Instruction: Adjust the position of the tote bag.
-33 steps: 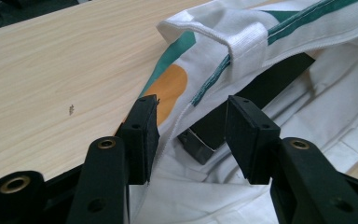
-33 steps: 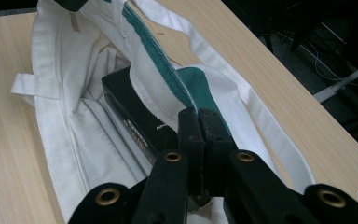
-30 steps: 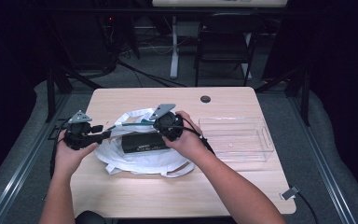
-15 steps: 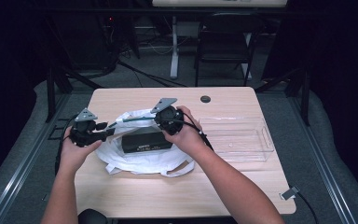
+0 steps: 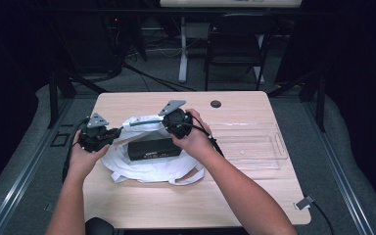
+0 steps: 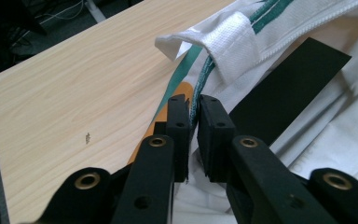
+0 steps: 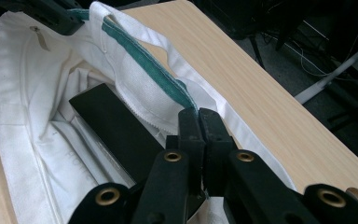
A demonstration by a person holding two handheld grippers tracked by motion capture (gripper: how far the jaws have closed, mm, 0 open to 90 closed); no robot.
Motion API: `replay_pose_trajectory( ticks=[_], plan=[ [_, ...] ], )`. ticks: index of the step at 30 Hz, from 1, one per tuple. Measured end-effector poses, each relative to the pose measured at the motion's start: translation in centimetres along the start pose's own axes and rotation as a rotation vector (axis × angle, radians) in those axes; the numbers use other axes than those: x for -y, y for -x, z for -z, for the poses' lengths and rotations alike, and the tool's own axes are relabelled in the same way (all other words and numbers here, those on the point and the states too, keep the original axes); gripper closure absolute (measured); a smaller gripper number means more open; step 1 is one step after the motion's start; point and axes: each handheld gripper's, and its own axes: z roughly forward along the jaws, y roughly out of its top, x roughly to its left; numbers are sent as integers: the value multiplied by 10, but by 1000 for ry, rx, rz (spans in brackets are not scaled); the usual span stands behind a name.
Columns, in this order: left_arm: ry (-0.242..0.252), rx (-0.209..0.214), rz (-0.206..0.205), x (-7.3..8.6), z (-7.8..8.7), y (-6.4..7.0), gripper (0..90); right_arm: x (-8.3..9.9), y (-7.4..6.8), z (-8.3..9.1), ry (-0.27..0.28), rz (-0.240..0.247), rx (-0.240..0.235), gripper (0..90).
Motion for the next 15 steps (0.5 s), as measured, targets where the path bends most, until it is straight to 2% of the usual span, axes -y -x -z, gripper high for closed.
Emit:
replay_pose_trajectory(
  ticks=[4, 11, 15],
  plan=[
    [-3, -4, 1, -1, -2, 2, 879, 1, 0, 0, 3, -2, 0, 888],
    [-12, -1, 1, -3, -2, 3, 884, 6, 1, 1, 5, -14, -6, 886],
    [-11, 7, 21, -3, -1, 1, 886, 7, 1, 1, 8, -21, -14, 883]
  ],
)
